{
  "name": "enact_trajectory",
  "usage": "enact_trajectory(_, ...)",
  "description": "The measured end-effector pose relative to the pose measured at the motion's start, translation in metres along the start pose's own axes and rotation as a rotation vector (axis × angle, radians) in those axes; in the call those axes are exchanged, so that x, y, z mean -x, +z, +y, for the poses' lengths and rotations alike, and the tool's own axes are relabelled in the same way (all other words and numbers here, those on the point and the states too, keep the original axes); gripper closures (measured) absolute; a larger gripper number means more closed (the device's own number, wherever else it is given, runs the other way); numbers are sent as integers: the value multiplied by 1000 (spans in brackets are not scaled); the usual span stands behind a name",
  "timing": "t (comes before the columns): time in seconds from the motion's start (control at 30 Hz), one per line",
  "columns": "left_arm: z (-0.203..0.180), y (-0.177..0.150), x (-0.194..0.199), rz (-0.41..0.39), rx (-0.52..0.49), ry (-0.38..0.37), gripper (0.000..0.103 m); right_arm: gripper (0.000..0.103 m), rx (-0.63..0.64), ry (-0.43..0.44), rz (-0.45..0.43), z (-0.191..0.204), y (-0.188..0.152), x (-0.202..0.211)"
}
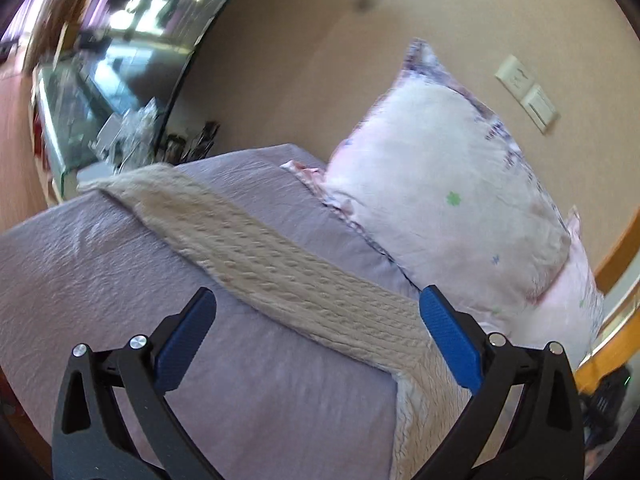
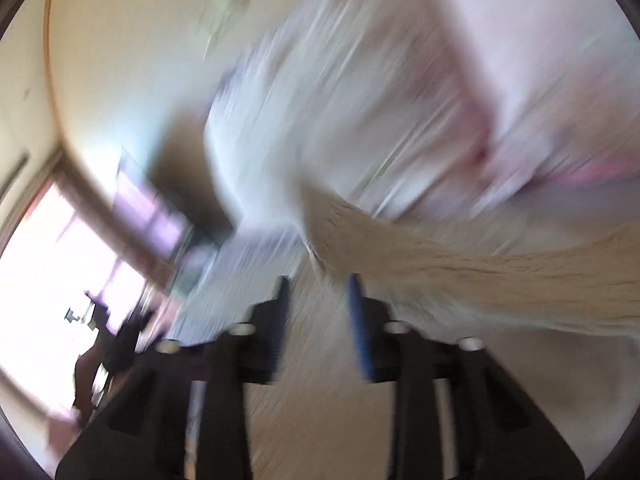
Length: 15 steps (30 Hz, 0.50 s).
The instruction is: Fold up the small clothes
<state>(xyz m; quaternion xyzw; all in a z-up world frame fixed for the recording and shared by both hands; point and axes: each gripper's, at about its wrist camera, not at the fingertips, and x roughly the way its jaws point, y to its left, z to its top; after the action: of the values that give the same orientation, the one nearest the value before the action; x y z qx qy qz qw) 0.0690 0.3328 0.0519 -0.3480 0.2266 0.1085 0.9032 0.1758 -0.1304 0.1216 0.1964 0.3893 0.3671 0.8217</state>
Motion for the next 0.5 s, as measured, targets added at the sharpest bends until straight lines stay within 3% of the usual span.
enact_trajectory(0.03,11,3,-1,7,34,14,2,59,19,-12,-26,2,-6,5)
enact_trajectory(0.1,31,8,-7,30,103,37,3,35,29,-71,-96,-3,-10,25)
enact_trajectory(0.17,54,15,-17,61,191,44,15,24,3,-119,-161,-19,-11,53)
enact_trajectory(0.23,71,22,-27,74,265,40,27,24,-37,-173,-205,-39,-15,83)
enact_trajectory(0.33,93,35,-39,71,367,63,29,24,-87,-245,-248,-65,-26,112)
enact_trajectory(0.5,110,53,-55,69,433,100,39,24,-168,-316,-303,-98,-51,144)
